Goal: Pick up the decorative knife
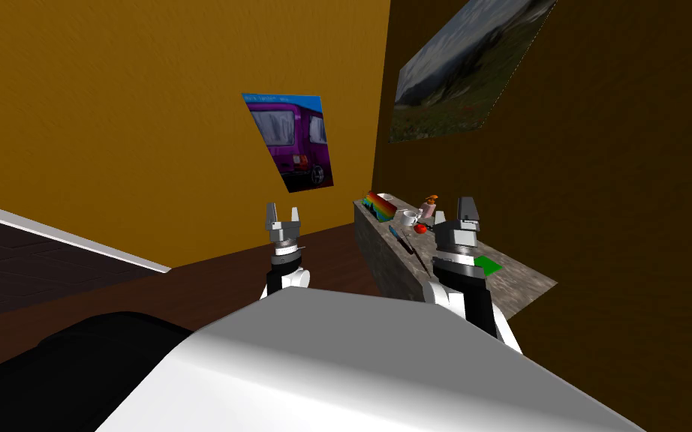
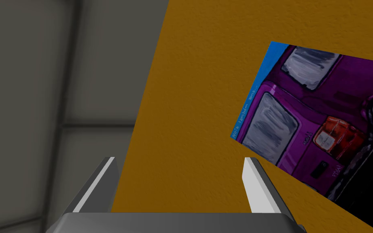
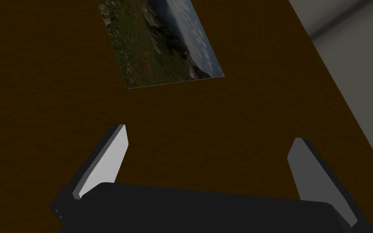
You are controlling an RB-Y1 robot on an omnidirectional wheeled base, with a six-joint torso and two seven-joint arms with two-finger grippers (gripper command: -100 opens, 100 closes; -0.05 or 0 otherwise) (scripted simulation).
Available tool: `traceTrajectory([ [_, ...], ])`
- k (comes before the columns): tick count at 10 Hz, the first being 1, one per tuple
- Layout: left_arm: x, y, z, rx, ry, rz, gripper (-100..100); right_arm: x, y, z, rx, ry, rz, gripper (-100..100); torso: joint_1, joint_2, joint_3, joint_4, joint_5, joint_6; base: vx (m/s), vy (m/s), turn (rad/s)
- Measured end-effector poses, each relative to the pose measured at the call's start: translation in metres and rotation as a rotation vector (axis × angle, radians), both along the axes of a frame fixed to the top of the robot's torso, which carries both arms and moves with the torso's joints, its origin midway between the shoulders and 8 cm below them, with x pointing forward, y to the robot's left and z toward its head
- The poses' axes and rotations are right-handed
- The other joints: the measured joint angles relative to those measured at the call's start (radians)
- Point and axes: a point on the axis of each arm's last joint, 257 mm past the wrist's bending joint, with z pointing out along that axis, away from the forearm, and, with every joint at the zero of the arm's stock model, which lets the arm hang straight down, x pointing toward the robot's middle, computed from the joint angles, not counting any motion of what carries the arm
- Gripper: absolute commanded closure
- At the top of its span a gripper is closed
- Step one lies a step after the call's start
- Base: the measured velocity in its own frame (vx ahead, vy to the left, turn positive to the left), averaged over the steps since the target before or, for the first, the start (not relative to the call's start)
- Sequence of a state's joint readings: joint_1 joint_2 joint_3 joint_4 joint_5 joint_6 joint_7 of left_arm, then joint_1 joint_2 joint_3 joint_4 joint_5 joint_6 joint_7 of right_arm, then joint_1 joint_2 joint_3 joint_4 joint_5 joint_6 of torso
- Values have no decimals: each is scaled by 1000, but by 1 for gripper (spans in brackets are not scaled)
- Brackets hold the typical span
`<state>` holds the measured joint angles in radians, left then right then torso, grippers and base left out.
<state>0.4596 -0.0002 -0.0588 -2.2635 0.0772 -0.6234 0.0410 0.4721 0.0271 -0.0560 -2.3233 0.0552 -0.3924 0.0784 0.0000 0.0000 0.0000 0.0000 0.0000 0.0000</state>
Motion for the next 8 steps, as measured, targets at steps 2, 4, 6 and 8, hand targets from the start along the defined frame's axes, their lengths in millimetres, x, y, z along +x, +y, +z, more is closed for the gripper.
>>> traceTrajectory([
  [2, 0, 0, 0, 0, 0, 0, 0, 2, 5, -6, -53, 26, 19, -100, 3, 1, 1, 0, 1, 0, -29, 77, -63],
  [4, 0, 0, 0, 0, 0, 0, 0, 3, 10, -15, -103, 56, 35, -100, 5, 2, 1, 0, 1, 0, -31, 75, -34],
  [6, 0, 0, 0, 0, 0, 0, 0, 6, 16, -32, -161, 103, 52, -100, 8, 3, 2, 1, 2, 0, -42, 117, -64],
  [8, 0, 0, 0, 0, 0, 0, 0, 5, 20, -48, -208, 147, 66, -100, 7, 3, 1, 1, 2, 0, -28, 97, -41],
])
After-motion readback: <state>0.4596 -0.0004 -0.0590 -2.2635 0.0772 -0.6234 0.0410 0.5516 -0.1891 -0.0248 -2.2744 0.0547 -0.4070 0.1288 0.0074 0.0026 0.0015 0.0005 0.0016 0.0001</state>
